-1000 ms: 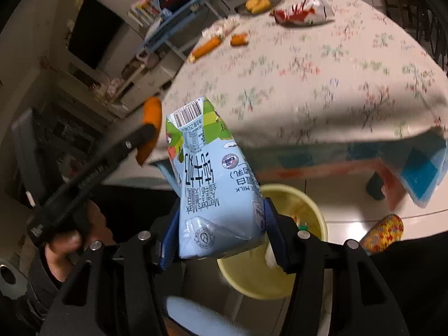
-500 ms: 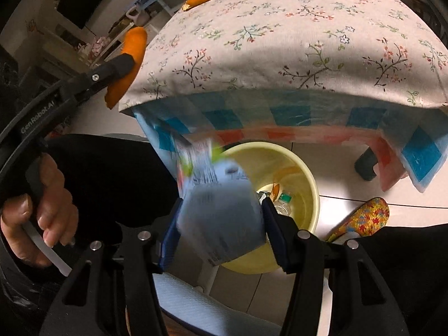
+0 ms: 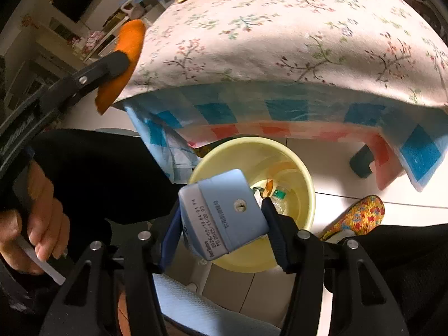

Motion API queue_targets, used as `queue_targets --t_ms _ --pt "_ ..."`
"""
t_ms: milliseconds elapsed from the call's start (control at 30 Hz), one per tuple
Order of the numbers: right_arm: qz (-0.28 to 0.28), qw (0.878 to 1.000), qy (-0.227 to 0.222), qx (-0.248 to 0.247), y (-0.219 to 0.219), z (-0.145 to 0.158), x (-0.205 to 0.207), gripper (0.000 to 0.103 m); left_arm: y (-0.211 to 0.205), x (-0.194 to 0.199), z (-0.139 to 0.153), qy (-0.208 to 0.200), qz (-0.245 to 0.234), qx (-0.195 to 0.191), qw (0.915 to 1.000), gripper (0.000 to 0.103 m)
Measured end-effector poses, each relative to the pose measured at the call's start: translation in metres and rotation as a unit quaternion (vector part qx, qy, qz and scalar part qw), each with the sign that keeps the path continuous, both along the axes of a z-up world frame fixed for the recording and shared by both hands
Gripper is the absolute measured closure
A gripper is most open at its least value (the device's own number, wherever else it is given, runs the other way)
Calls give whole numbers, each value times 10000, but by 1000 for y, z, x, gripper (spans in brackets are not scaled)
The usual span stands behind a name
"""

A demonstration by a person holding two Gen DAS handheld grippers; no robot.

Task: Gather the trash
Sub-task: 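Release the milk carton into the yellow basin with the right tool while the left tool drops the bread, then move both tools back over the table toward the red chip bag and bread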

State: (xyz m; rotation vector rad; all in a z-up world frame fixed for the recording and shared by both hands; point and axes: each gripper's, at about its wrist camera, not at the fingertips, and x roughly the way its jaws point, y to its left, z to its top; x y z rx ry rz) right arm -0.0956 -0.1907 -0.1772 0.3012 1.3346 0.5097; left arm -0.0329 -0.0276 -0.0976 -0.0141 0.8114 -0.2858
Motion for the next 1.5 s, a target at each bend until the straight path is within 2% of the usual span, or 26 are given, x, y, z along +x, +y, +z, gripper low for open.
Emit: queue_targets --t_ms 467,667,800,900,967,1033,1500 --pt "-487 9987 -47 165 -15 3 4 38 -10 -6 -13 173 -356 144 9991 86" --pt "-1025 9940 -139 362 -35 5 7 34 -19 -9 -26 463 -700 266 9961 86" --pt "-1187 9919 -158 420 -41 5 8 32 -24 -9 -38 769 -891 325 9925 86" --pt "-1253 9911 -187 415 -43 6 8 30 -28 -10 -42 846 -949 364 9912 75" --pt "-1308 9903 -203 419 -45 6 8 30 -29 -12 -41 803 -929 395 9916 60" --pt "-1328 9900 -192 426 -47 6 8 29 -29 -12 -40 776 -901 406 9921 55" --pt "-1269 9910 -193 374 -47 5 9 28 -18 -9 -28 442 -483 376 9971 40"
